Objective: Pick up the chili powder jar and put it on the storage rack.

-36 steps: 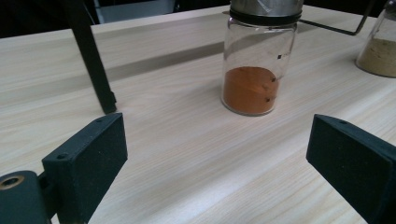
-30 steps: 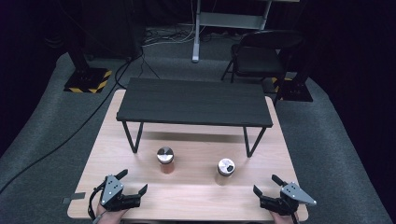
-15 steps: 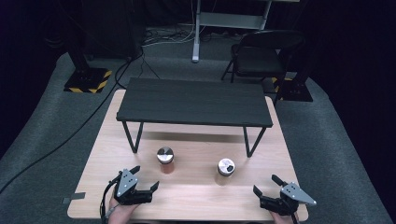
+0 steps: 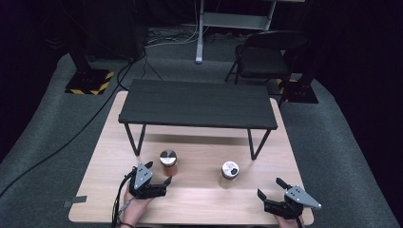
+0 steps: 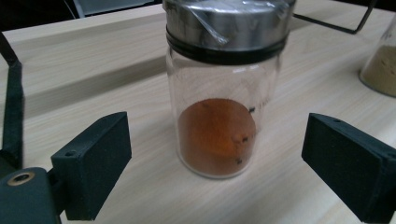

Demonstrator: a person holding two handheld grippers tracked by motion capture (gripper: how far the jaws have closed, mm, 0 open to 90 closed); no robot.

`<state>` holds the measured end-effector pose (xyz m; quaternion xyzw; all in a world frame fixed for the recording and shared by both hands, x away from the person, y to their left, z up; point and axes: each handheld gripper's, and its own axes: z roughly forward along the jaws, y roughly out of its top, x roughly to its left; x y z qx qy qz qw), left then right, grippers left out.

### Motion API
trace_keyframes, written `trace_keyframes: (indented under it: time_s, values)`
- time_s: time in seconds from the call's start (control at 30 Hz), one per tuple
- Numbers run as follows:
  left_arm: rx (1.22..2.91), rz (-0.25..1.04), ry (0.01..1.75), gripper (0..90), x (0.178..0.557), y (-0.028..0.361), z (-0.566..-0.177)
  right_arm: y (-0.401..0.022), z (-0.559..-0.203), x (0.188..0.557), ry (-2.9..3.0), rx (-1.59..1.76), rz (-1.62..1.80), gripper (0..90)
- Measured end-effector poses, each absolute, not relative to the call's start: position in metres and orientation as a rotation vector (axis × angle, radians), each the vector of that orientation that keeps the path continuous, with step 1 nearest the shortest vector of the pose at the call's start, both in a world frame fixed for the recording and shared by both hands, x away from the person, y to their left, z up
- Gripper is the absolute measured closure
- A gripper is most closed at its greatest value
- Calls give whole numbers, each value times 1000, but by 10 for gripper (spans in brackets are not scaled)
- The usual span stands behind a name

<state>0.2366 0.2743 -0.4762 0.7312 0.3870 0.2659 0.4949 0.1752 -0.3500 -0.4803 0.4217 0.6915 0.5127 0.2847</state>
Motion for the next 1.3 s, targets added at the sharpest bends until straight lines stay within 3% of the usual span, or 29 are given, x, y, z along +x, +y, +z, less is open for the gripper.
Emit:
trace_keyframes:
  time_s: [0.47,0.6,0.83,1.3]
  values:
    - [1786,601,948,104,263,253,-473,-351,-480,176,1854,1129,1375,75]
    - [1757,604,981,150,266,251,-474,-351,-480,176,1854,1129,1377,75]
    - [1815,638,947,312,271,245,-470,-351,-480,176,1852,1131,1377,75]
    - [1825,619,934,316,265,246,-457,-351,-480,176,1850,1131,1375,76]
